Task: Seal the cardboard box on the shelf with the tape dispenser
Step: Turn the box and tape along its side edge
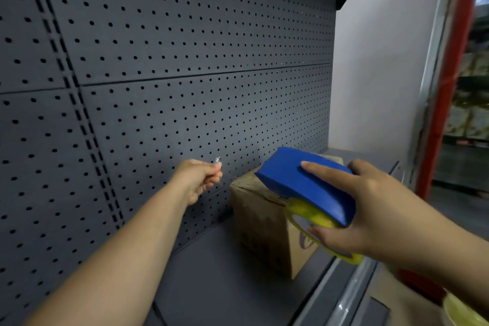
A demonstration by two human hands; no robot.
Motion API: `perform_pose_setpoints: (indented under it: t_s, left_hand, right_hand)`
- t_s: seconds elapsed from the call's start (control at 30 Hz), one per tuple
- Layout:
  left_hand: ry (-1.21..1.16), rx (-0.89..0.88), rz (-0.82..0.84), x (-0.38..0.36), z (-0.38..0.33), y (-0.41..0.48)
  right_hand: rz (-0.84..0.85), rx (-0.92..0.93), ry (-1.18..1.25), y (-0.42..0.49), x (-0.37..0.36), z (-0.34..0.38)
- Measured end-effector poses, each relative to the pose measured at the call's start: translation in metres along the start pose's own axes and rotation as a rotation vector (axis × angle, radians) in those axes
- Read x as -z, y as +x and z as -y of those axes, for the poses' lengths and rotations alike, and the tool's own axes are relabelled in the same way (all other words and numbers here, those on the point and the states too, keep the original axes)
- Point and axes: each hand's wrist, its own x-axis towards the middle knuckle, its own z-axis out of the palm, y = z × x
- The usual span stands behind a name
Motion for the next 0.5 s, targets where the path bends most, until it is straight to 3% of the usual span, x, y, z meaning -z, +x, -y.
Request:
perform_pose_setpoints:
  t_s: [0.23,0.5]
  left_hand:
    - [-0.006,-0.072,0.072,0.004,-0.004,0.009]
    - [0.022,-0.059,0.092,0.024,-0.01,0.014]
  right_hand:
    - [0.1,-0.095,-0.274,-0.007,-0.018,0.041]
    - [0.046,-0.062,-0.263,-0.009,-0.016,0.056]
